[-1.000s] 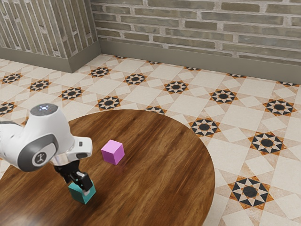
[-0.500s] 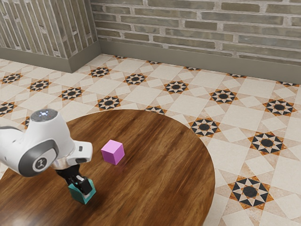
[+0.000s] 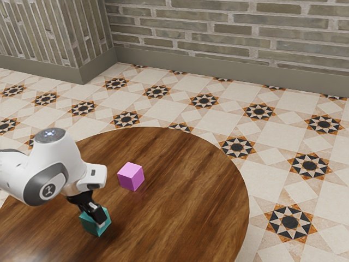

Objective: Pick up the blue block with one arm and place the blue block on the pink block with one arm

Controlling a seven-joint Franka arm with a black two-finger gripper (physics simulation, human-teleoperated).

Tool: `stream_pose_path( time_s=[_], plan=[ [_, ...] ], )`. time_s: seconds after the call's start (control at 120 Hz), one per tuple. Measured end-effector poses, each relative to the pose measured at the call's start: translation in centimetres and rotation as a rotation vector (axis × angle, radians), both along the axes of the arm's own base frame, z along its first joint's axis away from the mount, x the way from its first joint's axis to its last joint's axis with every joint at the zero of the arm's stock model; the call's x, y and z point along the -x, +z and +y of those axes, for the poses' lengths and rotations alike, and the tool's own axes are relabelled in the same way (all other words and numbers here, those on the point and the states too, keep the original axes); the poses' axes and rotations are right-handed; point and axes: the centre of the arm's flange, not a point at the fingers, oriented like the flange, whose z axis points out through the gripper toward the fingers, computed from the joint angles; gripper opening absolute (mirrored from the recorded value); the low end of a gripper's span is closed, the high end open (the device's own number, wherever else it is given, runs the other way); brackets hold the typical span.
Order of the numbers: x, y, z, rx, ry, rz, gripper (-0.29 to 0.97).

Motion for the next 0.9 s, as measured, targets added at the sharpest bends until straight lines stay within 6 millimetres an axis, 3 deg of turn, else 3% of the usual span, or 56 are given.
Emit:
stream_pose_path(
  time_s=[0.408, 0.9],
  plan=[
    [-0.4, 0.3, 0.5, 0.002, -0.018, -0.012, 0.68],
    [-1.1, -1.9, 1.1, 0.006, -0.019, 0.028, 0.68]
  ],
)
